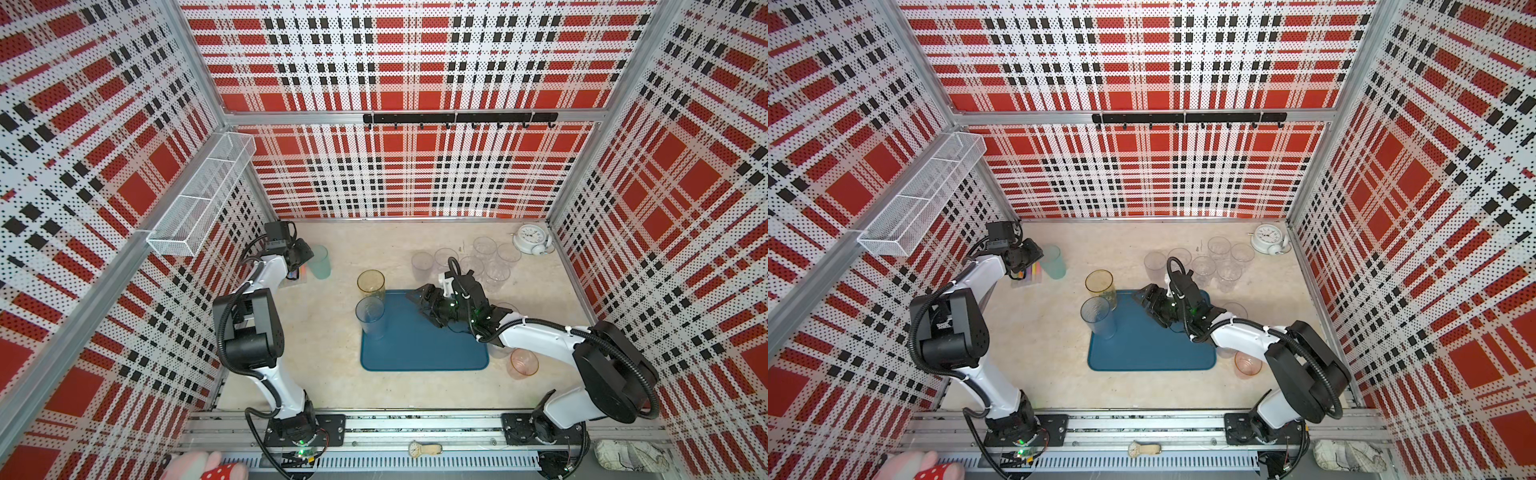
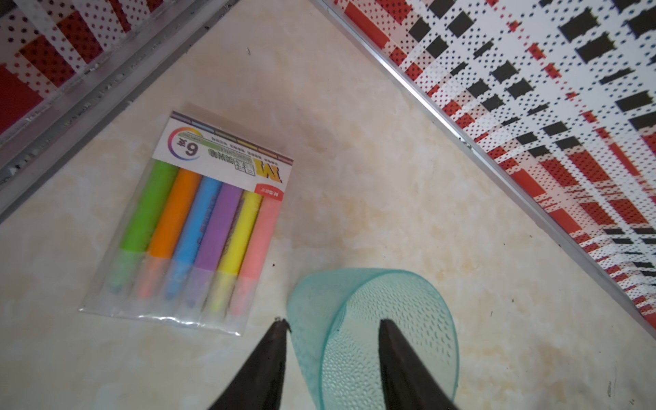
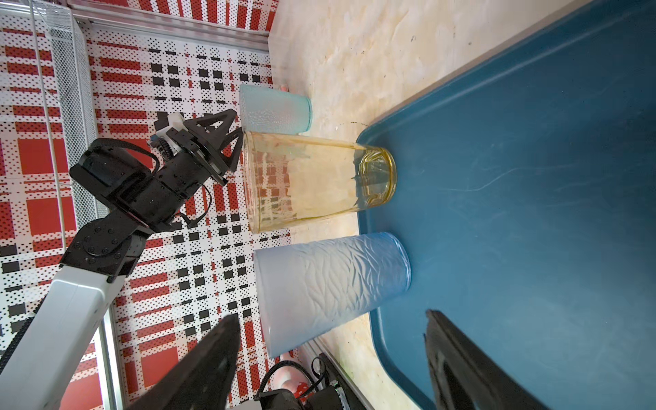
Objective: Place the glasses into the tray
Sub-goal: Pick up the glass from the top-left of the table.
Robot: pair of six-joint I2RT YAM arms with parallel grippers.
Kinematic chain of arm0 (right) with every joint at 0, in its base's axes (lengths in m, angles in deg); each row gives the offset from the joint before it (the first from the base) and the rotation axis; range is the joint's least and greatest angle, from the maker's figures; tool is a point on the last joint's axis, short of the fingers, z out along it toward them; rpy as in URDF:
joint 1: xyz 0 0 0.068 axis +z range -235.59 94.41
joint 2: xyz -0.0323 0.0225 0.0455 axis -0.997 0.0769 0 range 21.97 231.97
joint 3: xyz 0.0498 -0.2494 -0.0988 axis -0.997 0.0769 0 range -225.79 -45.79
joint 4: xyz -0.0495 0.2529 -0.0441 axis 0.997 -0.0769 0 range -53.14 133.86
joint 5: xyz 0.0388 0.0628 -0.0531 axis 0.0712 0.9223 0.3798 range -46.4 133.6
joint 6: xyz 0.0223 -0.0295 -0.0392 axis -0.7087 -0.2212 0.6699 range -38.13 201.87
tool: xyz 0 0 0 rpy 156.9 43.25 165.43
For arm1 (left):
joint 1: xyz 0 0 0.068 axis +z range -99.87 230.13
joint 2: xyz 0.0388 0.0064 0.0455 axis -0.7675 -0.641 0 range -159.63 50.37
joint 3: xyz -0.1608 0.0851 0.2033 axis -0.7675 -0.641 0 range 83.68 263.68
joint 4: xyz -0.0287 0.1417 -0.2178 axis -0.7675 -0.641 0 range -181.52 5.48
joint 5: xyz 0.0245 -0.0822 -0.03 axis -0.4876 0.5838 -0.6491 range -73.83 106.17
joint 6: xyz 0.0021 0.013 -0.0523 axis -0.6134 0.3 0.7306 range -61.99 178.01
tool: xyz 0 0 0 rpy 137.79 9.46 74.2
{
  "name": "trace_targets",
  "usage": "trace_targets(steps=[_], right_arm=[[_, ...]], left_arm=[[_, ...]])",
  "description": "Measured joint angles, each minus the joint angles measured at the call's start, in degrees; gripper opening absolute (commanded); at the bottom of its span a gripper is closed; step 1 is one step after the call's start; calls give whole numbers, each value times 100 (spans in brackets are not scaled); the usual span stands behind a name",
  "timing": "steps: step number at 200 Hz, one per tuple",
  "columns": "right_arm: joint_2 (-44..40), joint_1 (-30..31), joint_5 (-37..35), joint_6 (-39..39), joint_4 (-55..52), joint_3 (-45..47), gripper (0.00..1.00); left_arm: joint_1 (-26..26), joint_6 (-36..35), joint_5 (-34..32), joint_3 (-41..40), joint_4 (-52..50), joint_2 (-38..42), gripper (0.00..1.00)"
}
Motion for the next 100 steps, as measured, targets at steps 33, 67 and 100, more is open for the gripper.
trace_targets(steps=[33, 67, 100], right_arm=[[-22, -66, 35, 63, -57, 0, 84], [-22, -83, 98, 111, -79, 0, 84], [-22, -90, 98, 127, -81, 2, 84]], left_arm=[[-57, -63, -92, -24, -46, -15, 40], [-74, -142, -98, -31, -48, -190, 31], [-74, -195, -92, -31, -83, -323, 16]])
